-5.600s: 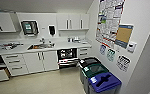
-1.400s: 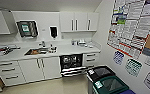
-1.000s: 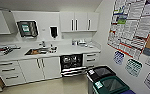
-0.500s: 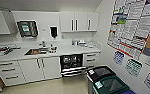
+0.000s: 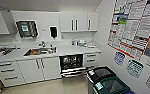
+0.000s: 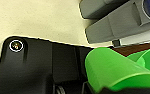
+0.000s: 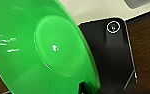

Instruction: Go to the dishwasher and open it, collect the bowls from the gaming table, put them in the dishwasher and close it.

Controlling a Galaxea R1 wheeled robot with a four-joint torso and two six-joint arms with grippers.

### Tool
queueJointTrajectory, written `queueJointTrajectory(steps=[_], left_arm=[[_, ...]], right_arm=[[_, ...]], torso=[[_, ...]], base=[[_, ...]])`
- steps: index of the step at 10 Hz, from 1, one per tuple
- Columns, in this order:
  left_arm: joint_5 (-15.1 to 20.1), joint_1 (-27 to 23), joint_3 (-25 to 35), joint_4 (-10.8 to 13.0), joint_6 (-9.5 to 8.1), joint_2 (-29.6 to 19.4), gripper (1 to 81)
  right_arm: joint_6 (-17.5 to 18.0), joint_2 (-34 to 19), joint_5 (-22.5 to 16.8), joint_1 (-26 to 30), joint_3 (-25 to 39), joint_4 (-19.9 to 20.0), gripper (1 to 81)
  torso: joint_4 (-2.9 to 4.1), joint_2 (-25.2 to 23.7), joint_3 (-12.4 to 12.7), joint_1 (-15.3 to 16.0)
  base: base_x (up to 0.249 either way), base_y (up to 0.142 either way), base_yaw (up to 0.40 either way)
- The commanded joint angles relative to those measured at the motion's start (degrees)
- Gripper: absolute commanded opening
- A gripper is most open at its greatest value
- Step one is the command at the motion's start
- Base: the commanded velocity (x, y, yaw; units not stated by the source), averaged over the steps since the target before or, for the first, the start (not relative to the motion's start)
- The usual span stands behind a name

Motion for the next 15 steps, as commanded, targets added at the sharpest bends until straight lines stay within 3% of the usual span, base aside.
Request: queueJointTrajectory(steps=[1,6,15], left_arm=[[1.88,-3.59,1.12,0.45,0.15,-0.68,1.0],[1.88,-3.5,1.12,0.45,0.15,-0.77,1.0],[1.88,-3.5,1.12,0.45,0.15,-0.77,1.0]], right_arm=[[-0.32,-0.36,-2.67,2.74,0.56,-0.81,1.0],[-0.4,-0.36,-2.67,2.66,0.56,-0.72,1.0],[-0.32,-0.36,-2.67,2.83,0.56,-0.72,1.0]], torso=[[0.0,0.0,0.0,0.01],[0.0,0.0,0.0,0.01],[0.0,-0.02,-0.02,0.03]], base=[[0.078,0.0,0.0],[0.088,0.0,0.0],[0.102,0.091,0.0]])
